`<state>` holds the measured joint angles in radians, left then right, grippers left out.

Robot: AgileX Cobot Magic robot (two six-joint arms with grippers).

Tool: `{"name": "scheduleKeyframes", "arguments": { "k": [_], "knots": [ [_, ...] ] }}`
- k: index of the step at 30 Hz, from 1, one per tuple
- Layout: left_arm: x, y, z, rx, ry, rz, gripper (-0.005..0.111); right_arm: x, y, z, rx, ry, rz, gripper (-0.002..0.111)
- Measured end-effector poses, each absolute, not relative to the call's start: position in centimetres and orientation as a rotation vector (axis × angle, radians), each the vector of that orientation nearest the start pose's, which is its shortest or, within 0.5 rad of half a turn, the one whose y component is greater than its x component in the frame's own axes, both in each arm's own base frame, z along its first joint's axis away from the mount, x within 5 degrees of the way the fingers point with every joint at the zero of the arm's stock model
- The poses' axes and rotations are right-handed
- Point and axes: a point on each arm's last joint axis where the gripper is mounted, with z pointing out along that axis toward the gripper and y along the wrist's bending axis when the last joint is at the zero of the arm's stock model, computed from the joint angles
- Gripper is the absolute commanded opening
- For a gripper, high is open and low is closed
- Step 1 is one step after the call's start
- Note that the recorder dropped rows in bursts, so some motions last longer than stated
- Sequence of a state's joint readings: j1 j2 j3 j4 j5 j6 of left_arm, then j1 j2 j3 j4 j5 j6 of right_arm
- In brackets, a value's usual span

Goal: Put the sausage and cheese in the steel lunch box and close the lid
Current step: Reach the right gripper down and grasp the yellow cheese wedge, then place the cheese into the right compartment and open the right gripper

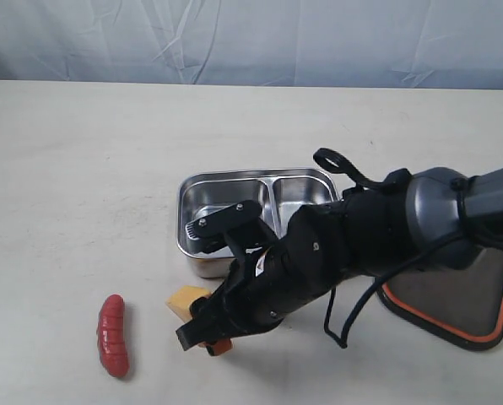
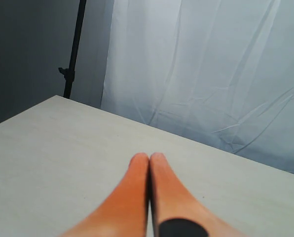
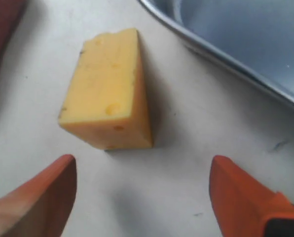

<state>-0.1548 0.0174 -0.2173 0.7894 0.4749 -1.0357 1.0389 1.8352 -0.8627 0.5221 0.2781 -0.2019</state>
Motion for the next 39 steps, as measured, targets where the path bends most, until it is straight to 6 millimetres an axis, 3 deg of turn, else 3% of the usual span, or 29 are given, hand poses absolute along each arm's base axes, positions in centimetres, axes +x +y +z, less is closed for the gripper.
{"name": "scheduleKeyframes", "arguments": {
  "k": [18, 26, 31, 35, 39],
  "knots": [
    [4.3, 2.3, 25.3, -0.373, 1.585, -0.084, 0.000, 16.2, 29.9, 13.6, -1.058, 2.551, 0.581, 0.071],
    [4.3, 2.3, 25.3, -0.373, 1.585, -0.084, 0.000, 16.7, 30.6, 11.8, -1.097, 2.571, 0.537, 0.069],
    [4.3, 2.3, 25.3, -0.373, 1.585, -0.084, 0.000, 17.0, 31.1, 11.9, -1.092, 2.567, 0.544, 0.041],
    [4.3, 2.3, 25.3, -0.373, 1.585, -0.084, 0.000, 16.8, 31.0, 11.6, -1.106, 2.591, 0.537, 0.000],
    [4.3, 2.3, 25.3, -0.373, 1.585, -0.084, 0.000, 16.6, 30.9, 11.5, -1.130, 2.613, 0.534, 0.000]
  ]
}}
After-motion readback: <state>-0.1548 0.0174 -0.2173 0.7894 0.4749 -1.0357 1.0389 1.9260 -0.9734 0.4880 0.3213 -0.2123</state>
